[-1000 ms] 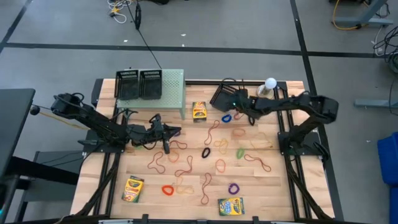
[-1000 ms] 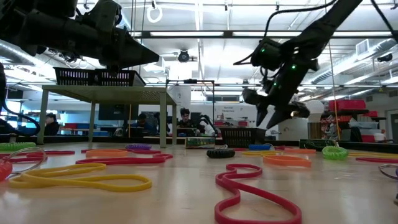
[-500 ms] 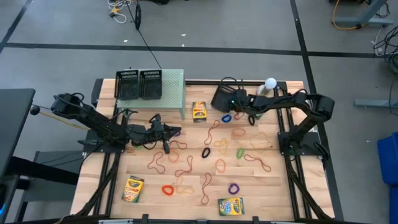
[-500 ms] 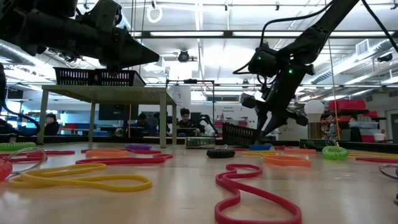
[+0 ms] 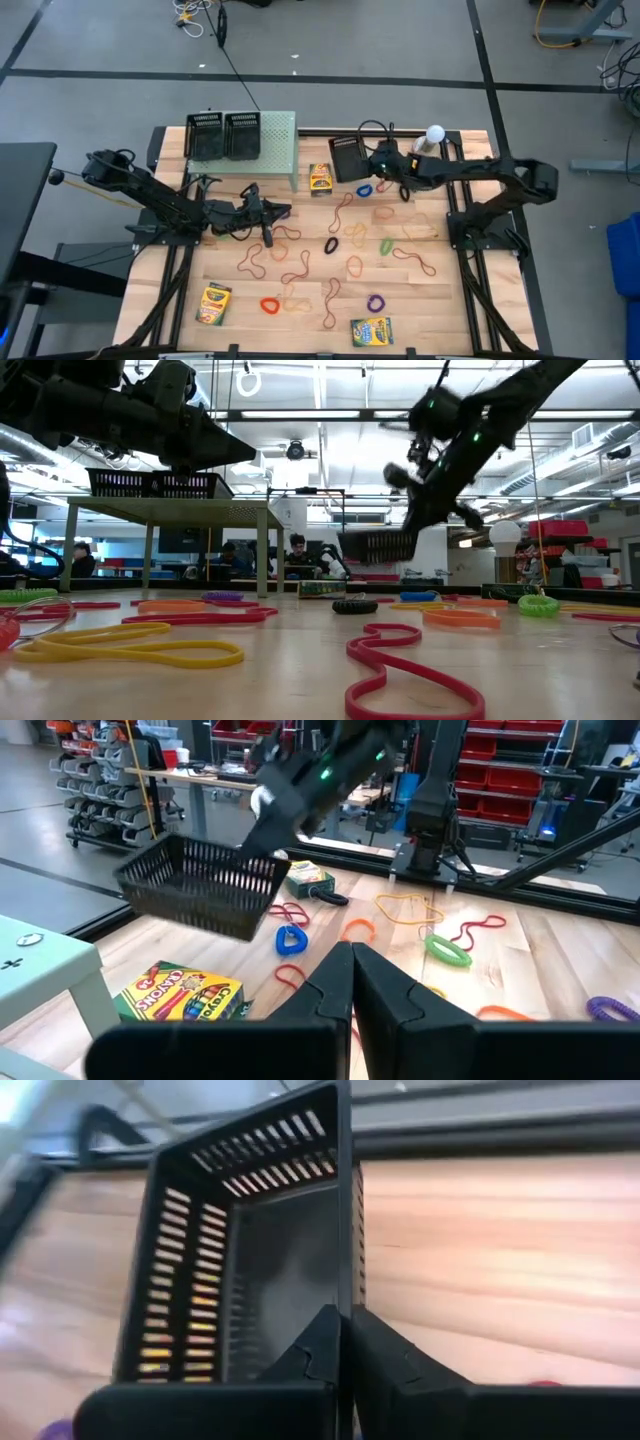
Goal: Pick & Place Office Desk Supplies
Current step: Put the black bin on the shelf
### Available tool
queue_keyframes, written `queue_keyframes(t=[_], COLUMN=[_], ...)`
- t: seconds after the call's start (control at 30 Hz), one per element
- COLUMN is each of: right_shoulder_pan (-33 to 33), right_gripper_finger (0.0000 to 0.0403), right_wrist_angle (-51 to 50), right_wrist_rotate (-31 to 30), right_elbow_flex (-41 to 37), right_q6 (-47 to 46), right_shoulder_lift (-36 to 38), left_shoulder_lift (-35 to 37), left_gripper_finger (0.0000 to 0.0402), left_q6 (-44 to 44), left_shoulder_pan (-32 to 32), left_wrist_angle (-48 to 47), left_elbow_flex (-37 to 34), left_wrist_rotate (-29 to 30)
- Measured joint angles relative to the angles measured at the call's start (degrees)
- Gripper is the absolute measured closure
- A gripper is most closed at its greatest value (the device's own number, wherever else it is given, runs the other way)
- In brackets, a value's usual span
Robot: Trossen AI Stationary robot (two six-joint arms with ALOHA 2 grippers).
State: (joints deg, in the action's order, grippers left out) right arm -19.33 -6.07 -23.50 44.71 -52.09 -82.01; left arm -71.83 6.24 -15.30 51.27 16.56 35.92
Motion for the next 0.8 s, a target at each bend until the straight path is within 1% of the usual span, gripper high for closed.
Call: queue_keyframes(t=[0.1, 0.17, 0.23, 0.33, 0.47, 0.53, 0.6, 0.73, 0.8], right_shoulder_pan=[4.5, 9.2, 14.4, 22.4, 31.0, 33.3, 34.1, 34.0, 34.0], right_gripper_finger=[0.0393, 0.0393, 0.0388, 0.0387, 0.0391, 0.039, 0.0389, 0.0389, 0.0388], right_wrist_angle=[0.5, 1.4, 1.8, 3.3, 6.8, 10.3, 15.9, 25.6, 25.8], right_wrist_rotate=[-3.4, -6.4, -8.0, -11.2, -20.5, -23.7, -23.8, -22.9, -22.8], right_elbow_flex=[0.0, -0.1, -0.2, -0.2, -0.2, -0.2, -0.2, 3.1, 6.2], right_q6=[-0.4, -1.9, -4.5, -9.8, -17.3, -21.4, -23.3, -22.3, -21.2], right_shoulder_lift=[3.4, 4.3, 4.2, 2.0, -3.0, -7.1, -11.9, -20.4, -23.4], left_shoulder_lift=[0.0, 0.0, 0.0, 0.0, 0.0, 0.0, 0.0, 0.0, 0.0], left_gripper_finger=[0.0392, 0.0392, 0.0392, 0.0392, 0.0392, 0.0392, 0.0392, 0.0392, 0.0392], left_q6=[0.0, 0.0, 0.0, 0.0, 0.0, 0.0, 0.0, 0.0, 0.0], left_shoulder_pan=[0.0, 0.0, 0.0, 0.0, 0.0, 0.0, 0.0, 0.0, 0.0], left_wrist_angle=[0.0, 0.0, -0.1, -0.1, -0.2, -0.2, -0.1, -0.2, -0.4], left_elbow_flex=[0.0, 0.0, 0.0, 0.0, 0.0, 0.0, 0.0, 0.0, 0.0], left_wrist_rotate=[0.0, 0.0, 0.0, 0.0, 0.0, 0.0, 0.0, 0.0, 0.0])
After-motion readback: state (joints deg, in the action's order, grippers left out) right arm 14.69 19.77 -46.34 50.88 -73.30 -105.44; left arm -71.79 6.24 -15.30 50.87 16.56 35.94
